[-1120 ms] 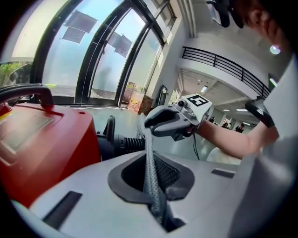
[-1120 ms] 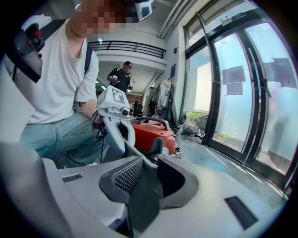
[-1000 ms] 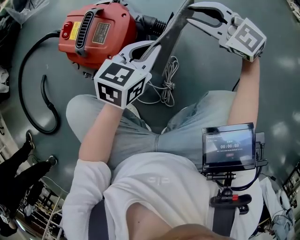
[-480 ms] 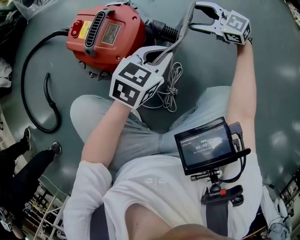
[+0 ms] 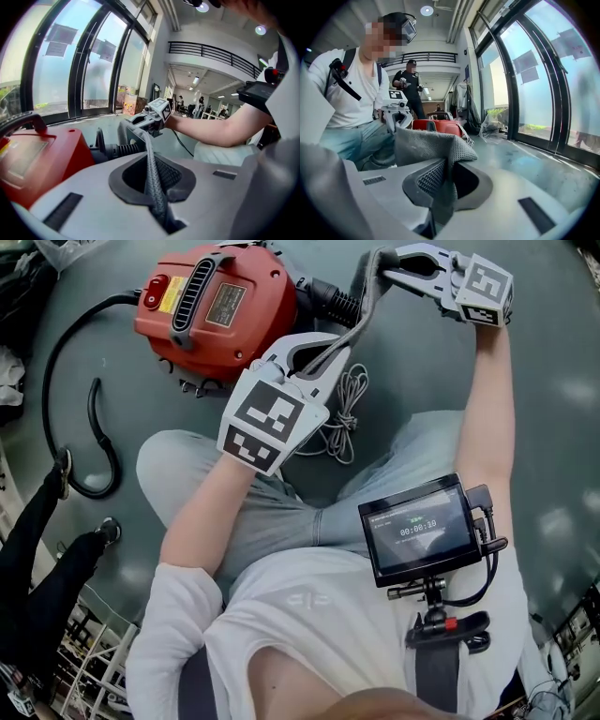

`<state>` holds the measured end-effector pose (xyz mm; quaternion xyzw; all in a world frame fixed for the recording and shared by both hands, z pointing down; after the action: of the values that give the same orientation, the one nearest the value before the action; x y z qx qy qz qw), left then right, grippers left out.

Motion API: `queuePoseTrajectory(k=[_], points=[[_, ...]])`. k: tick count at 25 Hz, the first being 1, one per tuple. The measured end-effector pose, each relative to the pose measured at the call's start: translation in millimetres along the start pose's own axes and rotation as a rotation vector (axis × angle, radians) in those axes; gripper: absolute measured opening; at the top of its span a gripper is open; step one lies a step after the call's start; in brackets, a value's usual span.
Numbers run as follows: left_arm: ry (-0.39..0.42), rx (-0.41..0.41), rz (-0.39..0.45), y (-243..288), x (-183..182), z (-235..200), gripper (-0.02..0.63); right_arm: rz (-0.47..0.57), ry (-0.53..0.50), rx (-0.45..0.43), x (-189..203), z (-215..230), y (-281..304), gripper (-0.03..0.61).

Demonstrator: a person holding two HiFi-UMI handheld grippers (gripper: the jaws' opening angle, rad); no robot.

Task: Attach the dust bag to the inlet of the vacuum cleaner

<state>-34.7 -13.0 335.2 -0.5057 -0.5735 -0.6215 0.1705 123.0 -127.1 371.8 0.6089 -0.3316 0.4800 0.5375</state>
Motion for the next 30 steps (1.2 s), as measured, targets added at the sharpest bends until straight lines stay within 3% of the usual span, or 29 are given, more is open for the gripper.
queuePoseTrajectory(k=[3,7,9,13,15,18,21,24,26,28,30], points=[[0.039,-0.043,0.006,-4.3,-5.6,-3.3,0.018,-0.049,0.049,0.005,10.1,-1.3,2.4,0.035],[-0.018,-0.057,-0.001,-3.2,-6.2,-11.5,0.018,-0.075,0.161,-0.049,41.2,-11.8,11.6,0.036],[-0.047,-0.063,-0.023,0.8,2.3,-9.1,0.018,-0.045,0.140,-0.011,41.7,-9.0,17.0,0.037],[-0.129,-0.049,-0.066,14.4,26.8,1.1,0.018,0.093,0.022,0.089,-4.5,1.9,12.8,0.026],[-0.084,-0.077,-0.091,17.5,30.7,4.4,0.018,0.112,0.016,0.093,-10.9,0.9,10.4,0.026],[-0.022,-0.141,-0.044,0.5,11.7,-4.3,0.018,0.049,0.114,0.059,23.8,-3.2,11.4,0.026],[-0.119,-0.136,0.005,-5.3,7.8,-13.7,0.018,-0.028,0.128,0.014,39.9,-8.6,23.7,0.026],[-0.183,-0.101,-0.044,10.0,28.5,-1.3,0.018,0.073,0.069,0.078,9.3,-0.8,18.8,0.026],[-0.116,-0.125,-0.065,12.3,30.5,1.8,0.018,0.132,0.052,0.115,-5.4,2.1,16.4,0.026],[-0.046,-0.159,-0.039,2.4,17.2,-4.0,0.018,0.080,0.079,0.107,10.4,1.2,19.4,0.022],[-0.063,-0.153,0.008,-6.1,3.9,-11.8,0.018,0.014,0.147,0.056,36.5,-2.9,21.6,0.023]])
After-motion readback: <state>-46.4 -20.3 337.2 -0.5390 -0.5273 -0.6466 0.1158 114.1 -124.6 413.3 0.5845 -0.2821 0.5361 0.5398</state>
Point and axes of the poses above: the fingertips, and each gripper's own axes: y forward along the fingers, z to its right, x out of its underside, the point moved 5 cm from there along -y, backward along the fingers
